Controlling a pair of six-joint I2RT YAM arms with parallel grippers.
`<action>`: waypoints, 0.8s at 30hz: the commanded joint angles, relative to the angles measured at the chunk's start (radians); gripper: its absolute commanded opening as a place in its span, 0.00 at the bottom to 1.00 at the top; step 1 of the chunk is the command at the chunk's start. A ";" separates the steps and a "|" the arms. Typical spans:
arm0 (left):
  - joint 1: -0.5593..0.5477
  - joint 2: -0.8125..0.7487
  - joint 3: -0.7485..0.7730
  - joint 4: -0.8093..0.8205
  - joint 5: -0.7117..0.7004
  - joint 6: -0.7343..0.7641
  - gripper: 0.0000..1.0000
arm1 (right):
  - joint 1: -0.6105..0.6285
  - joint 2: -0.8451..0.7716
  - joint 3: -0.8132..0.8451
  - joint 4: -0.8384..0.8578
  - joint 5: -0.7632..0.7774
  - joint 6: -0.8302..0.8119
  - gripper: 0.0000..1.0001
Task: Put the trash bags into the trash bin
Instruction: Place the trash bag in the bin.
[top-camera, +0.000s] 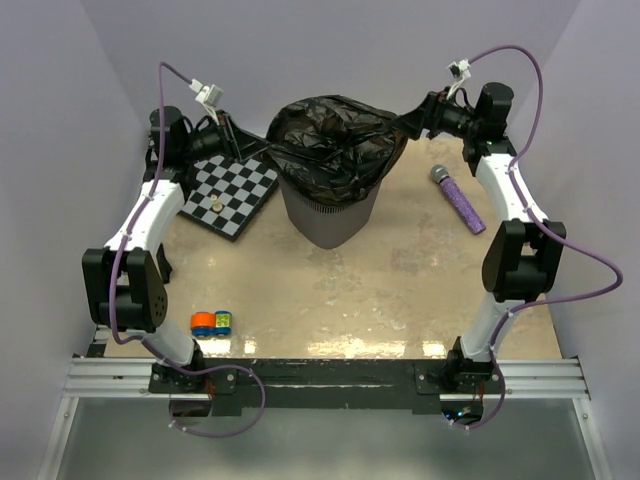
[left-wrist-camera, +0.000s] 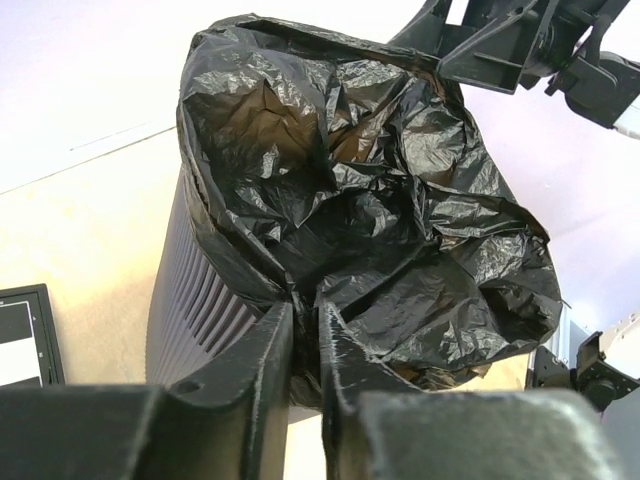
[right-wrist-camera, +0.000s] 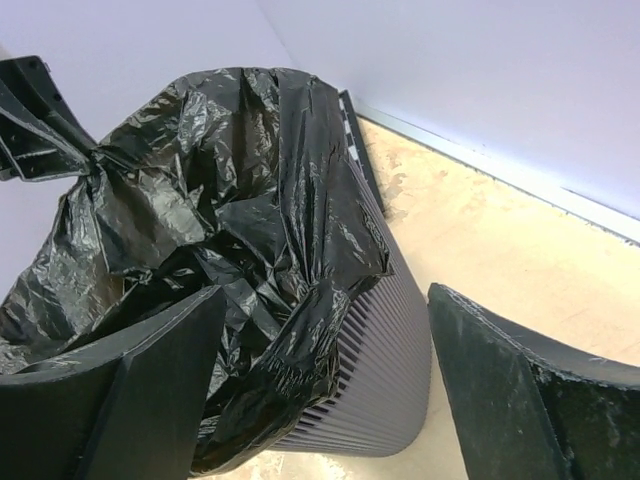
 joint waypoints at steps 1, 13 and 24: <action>-0.003 -0.017 0.014 -0.029 0.027 0.018 0.17 | 0.000 -0.026 0.021 -0.010 0.027 -0.046 0.86; 0.010 0.034 0.009 0.035 0.020 -0.022 0.03 | 0.001 0.043 0.050 0.071 -0.027 -0.007 0.24; 0.002 0.141 0.038 0.152 0.085 -0.074 0.12 | 0.061 0.189 0.148 0.099 -0.013 -0.011 0.00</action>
